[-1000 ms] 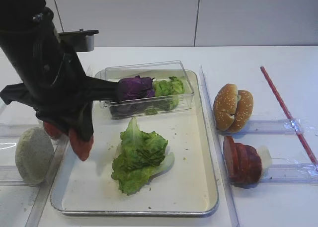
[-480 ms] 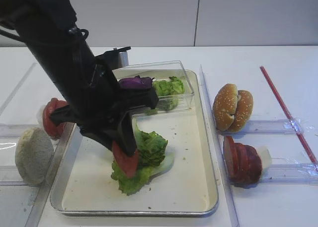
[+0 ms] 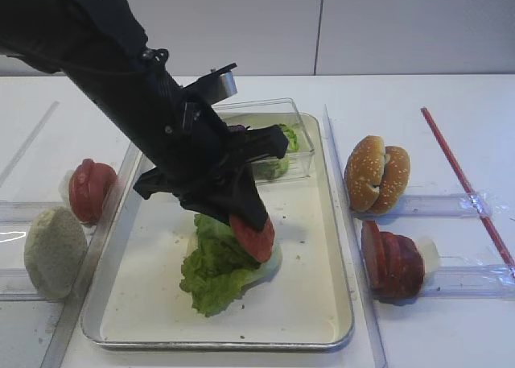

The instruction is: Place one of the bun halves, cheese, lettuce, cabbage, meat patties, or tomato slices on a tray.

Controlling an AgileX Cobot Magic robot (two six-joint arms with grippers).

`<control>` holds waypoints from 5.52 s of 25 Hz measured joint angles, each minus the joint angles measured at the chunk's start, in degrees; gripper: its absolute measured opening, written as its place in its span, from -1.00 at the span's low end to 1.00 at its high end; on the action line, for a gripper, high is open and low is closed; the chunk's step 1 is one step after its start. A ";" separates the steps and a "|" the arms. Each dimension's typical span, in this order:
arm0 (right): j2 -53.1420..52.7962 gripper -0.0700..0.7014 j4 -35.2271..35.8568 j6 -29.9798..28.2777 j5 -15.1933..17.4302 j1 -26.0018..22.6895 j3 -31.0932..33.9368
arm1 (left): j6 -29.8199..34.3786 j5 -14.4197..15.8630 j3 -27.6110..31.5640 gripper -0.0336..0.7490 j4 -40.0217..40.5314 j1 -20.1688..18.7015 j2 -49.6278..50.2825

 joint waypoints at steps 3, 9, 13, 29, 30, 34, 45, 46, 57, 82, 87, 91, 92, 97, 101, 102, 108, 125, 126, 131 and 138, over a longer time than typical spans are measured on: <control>0.00 -0.36 0.00 0.00 0.00 0.00 0.00 | 0.61 -0.10 0.00 -0.68 -0.35 0.22 0.14; 0.00 -0.36 0.00 0.00 0.00 0.00 0.00 | 0.84 -0.79 0.00 -0.68 -0.24 2.39 0.14; 0.00 -0.36 0.00 0.00 0.00 0.00 0.00 | 0.84 -0.90 0.00 -0.68 -0.01 2.73 0.14; 0.00 -0.36 0.00 0.00 0.00 0.00 0.00 | 1.82 -0.63 0.00 -0.68 -0.55 2.73 6.45; 0.00 -0.36 0.00 0.00 0.00 0.00 0.00 | 1.82 -0.63 0.00 -0.68 -0.55 2.73 6.58; 0.00 -0.36 0.00 0.00 0.00 0.00 0.00 | 1.82 -0.63 0.00 -0.58 -0.50 2.73 7.03; 0.00 -0.36 0.00 0.00 0.00 0.00 0.00 | -1.74 0.70 0.00 -0.29 4.51 2.73 7.03; 0.00 -0.36 0.00 0.00 0.00 0.00 0.00 | -1.74 1.05 0.00 -0.23 4.62 2.73 7.03; 0.00 -0.36 0.00 0.00 0.00 0.00 0.00 | -4.25 4.59 -1.28 -0.04 6.99 2.73 7.09; 0.00 -0.36 0.00 0.00 0.00 0.00 0.00 | -16.58 11.28 -12.03 -0.02 20.99 2.73 5.90; 0.00 -0.36 0.00 0.00 0.00 0.00 0.00 | -18.05 11.39 -12.03 -0.02 27.95 2.73 4.76; 0.00 -0.36 0.00 0.00 0.00 0.00 0.00 | -18.98 11.52 -12.05 -0.02 32.63 3.26 2.59; 0.00 -0.36 0.00 0.00 0.00 0.00 0.00 | -19.10 11.59 -12.05 -0.02 33.21 3.85 2.02; 0.00 -0.36 0.00 0.00 0.00 0.00 0.00 | -18.66 11.79 -12.05 -0.02 34.71 8.74 0.03; 0.00 -0.36 0.00 0.00 0.00 0.00 0.00 | -16.57 12.04 -12.05 -0.02 35.60 13.04 -2.34; 0.00 -0.36 0.00 0.00 0.00 0.00 0.00 | -16.08 12.02 -12.05 -0.02 35.85 13.92 -3.11; 0.00 -0.36 0.00 0.00 0.00 0.00 0.00 | -13.51 12.30 -12.05 -0.02 38.30 19.73 -6.57; 0.00 -0.36 0.00 0.00 0.00 0.00 0.00 | -11.09 12.63 0.55 -0.02 39.81 24.40 -24.56; 0.00 -0.36 0.00 0.00 0.00 0.00 0.00 | -11.09 12.72 2.08 -0.02 39.81 24.40 -26.68; 0.00 -0.36 0.00 0.00 0.00 0.00 0.00 | -11.09 13.04 10.00 -0.02 39.81 24.40 -37.79; 0.00 -0.36 0.00 0.00 0.00 0.00 0.00 | -11.21 13.49 20.02 -0.02 39.81 24.40 -54.09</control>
